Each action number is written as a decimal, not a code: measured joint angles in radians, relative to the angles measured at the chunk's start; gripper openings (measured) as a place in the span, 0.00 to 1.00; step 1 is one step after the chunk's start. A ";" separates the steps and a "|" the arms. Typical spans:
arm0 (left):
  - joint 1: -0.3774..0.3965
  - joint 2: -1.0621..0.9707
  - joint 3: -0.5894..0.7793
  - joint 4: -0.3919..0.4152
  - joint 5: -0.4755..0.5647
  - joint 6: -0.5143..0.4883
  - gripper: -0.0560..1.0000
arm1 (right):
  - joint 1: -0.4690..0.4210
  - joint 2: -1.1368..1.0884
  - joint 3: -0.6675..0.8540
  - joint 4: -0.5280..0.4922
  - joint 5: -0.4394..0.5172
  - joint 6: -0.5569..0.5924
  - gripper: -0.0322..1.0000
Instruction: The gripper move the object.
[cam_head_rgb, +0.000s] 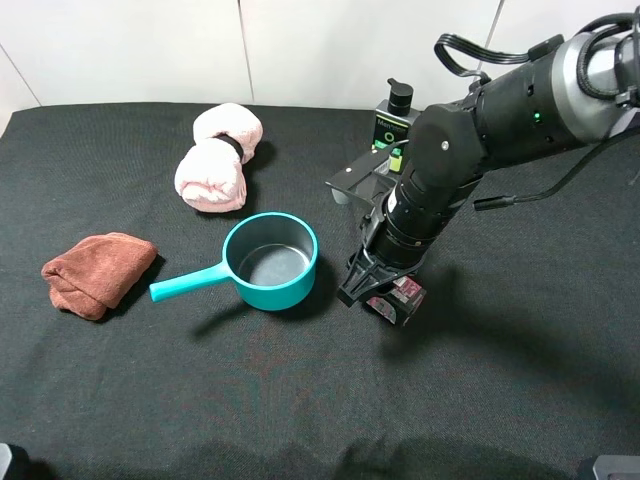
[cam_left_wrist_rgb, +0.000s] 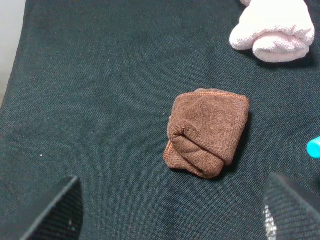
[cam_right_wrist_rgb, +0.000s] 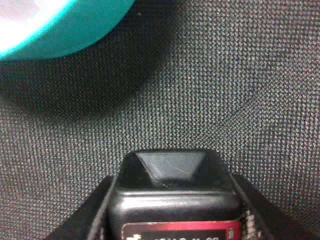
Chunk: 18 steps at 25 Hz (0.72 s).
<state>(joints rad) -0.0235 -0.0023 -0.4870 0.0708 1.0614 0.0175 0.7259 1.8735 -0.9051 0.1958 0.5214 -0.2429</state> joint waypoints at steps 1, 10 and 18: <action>0.000 0.000 0.000 0.000 0.000 0.000 0.78 | 0.000 0.000 0.000 0.000 0.000 0.000 0.36; 0.000 0.000 0.000 0.000 0.000 0.000 0.78 | 0.000 0.000 0.000 0.007 0.000 0.000 0.41; 0.000 0.000 0.000 0.000 0.000 0.000 0.78 | 0.000 0.000 0.000 0.010 0.001 -0.003 0.44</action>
<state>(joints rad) -0.0235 -0.0023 -0.4870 0.0708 1.0614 0.0175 0.7259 1.8735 -0.9051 0.2063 0.5224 -0.2458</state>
